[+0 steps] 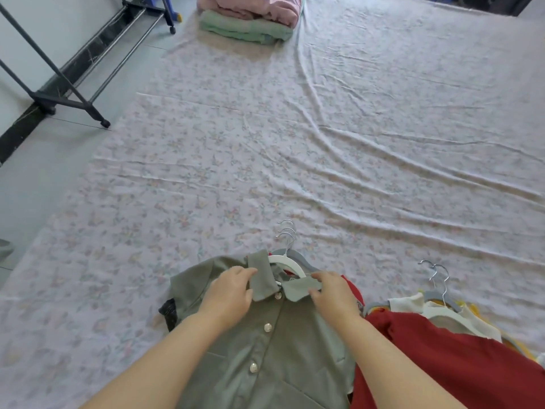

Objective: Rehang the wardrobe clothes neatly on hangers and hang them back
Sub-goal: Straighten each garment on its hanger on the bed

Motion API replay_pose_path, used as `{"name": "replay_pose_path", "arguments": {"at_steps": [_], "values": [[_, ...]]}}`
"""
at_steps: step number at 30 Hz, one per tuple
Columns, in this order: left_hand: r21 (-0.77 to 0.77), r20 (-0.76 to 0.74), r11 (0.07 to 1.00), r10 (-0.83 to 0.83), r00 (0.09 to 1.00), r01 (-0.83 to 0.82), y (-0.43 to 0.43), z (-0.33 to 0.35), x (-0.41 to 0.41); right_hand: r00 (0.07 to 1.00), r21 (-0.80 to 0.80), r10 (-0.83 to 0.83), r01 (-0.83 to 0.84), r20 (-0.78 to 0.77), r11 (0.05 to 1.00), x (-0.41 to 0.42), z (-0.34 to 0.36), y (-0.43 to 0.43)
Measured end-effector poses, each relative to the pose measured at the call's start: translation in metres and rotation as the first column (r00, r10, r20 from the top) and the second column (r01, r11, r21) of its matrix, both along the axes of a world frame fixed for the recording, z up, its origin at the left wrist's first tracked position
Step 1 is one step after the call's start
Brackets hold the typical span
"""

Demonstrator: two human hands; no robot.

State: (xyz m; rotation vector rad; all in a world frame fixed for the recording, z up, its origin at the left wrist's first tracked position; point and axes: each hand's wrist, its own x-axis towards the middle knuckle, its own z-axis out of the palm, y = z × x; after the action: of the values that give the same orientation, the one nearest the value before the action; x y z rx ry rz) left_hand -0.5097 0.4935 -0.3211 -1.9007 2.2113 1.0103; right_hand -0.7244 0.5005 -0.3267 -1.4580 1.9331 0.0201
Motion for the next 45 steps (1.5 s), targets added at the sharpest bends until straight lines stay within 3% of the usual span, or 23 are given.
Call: {"name": "replay_pose_path", "arguments": {"at_steps": [13,19,23,30,36,41,45], "values": [[-0.083,0.092,0.992,0.106,0.99,-0.098,-0.046,-0.128,0.021,0.98,-0.061,-0.18,0.186,0.089,0.981,0.037,-0.126,-0.098],[-0.079,0.135,0.99,0.122,0.983,-0.112,-0.043,-0.131,0.015,0.902,-0.128,-0.349,0.389,0.253,0.912,0.04,-0.122,-0.106],[-0.085,0.144,0.992,0.109,0.984,-0.097,-0.04,-0.128,0.016,0.924,-0.066,-0.305,0.327,0.23,0.943,0.043,-0.12,-0.106],[-0.127,0.129,0.987,0.116,0.985,-0.1,-0.038,-0.138,0.017,0.867,-0.032,-0.395,0.423,0.304,0.905,0.043,-0.134,-0.109],[-0.148,0.13,0.984,0.117,0.985,-0.098,-0.031,-0.127,0.021,0.842,-0.12,-0.369,0.445,0.394,0.887,0.038,-0.105,-0.098],[-0.148,0.106,0.986,0.092,0.99,-0.076,-0.023,-0.1,0.027,0.753,-0.172,-0.377,0.537,0.539,0.826,0.042,-0.062,-0.066],[-0.191,0.035,0.977,0.101,0.994,-0.093,-0.005,-0.071,0.036,0.601,-0.115,-0.442,0.668,0.666,0.735,0.05,-0.025,-0.032]]}}
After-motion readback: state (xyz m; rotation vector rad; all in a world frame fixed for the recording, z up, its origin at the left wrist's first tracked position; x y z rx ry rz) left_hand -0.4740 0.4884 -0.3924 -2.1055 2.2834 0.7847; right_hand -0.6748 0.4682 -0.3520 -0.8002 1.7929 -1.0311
